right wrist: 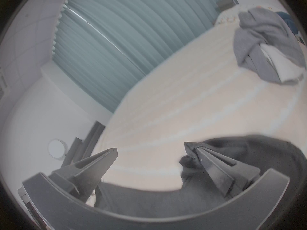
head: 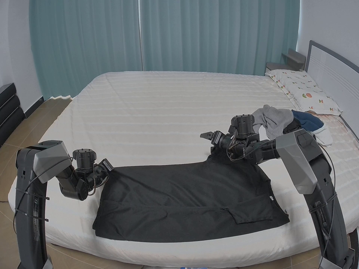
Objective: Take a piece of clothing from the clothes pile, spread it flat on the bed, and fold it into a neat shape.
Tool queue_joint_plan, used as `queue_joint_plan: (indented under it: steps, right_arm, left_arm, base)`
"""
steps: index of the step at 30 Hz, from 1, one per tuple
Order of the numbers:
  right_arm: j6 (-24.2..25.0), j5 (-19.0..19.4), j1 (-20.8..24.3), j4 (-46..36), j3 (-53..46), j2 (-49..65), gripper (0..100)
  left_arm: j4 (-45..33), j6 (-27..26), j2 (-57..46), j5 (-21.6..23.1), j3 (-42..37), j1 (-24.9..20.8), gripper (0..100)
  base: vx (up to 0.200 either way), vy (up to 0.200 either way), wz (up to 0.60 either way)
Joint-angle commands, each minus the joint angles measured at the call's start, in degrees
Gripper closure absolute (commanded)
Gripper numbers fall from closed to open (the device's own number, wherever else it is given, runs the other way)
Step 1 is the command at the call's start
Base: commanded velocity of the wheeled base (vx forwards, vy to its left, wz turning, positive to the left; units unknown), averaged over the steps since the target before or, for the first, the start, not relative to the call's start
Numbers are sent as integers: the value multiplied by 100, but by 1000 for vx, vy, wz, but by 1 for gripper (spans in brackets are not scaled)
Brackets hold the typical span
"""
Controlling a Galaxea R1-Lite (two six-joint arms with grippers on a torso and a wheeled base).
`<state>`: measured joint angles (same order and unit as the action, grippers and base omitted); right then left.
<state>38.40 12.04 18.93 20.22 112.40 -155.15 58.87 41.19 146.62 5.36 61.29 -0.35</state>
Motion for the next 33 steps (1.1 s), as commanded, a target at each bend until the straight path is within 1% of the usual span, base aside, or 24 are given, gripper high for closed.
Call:
queue_joint_plan:
  steps: [1, 8, 12, 13, 14, 16, 18, 19, 21, 23, 26, 30, 33]
  right_arm:
    - [221, -238, -47, 1212, 219, -569, 0]
    - [-157, -317, -250, 1221, 219, -631, 0]
    - [-298, -396, -478, 957, 219, -393, 0]
    - [-430, -405, -575, 641, 219, -305, 0]
    - [-500, -413, -601, 509, 219, -270, 0]
    - [-869, -519, -724, 148, 219, -138, 0]
    - [-1212, -660, -812, 113, 142, -68, 0]
    - [-1282, -677, -830, 122, 98, -50, 0]
    - [-1625, -686, -909, 148, -157, 99, 0]
    - [-1678, -677, -962, 210, -385, 248, 0]
    - [-1537, -607, -979, 342, -790, 530, 0]
    - [-1476, -264, -1076, 280, -1167, 670, 0]
    - [-1537, -185, -1155, 280, -1255, 609, 0]
  left_arm:
    - [2, 3, 7, -9, -3, 0, 100]
    - [2, 3, 7, -9, -3, 0, 100]
    - [2, 3, 7, -9, -3, 0, 100]
    - [2, 3, 7, -9, -3, 0, 100]
    - [2, 3, 7, -9, -3, 0, 100]
    - [2, 3, 7, -9, -3, 0, 100]
    - [2, 3, 7, -9, -3, 0, 100]
    - [2, 3, 7, -9, -3, 0, 100]
    - [2, 3, 7, -9, -3, 0, 100]
    - [2, 3, 7, -9, -3, 0, 100]
    - [2, 3, 7, -9, -3, 0, 100]
    - [2, 3, 7, -9, -3, 0, 100]
    - [2, 3, 7, -9, -3, 0, 100]
  base:
    - [0, 0, 0]
    - [0, 0, 0]
    - [0, 0, 0]
    - [0, 0, 0]
    - [0, 0, 0]
    - [0, 0, 0]
    - [0, 0, 0]
    - [0, 0, 0]
    - [0, 0, 0]
    - [0, 0, 0]
    - [0, 0, 0]
    - [0, 0, 0]
    - [0, 0, 0]
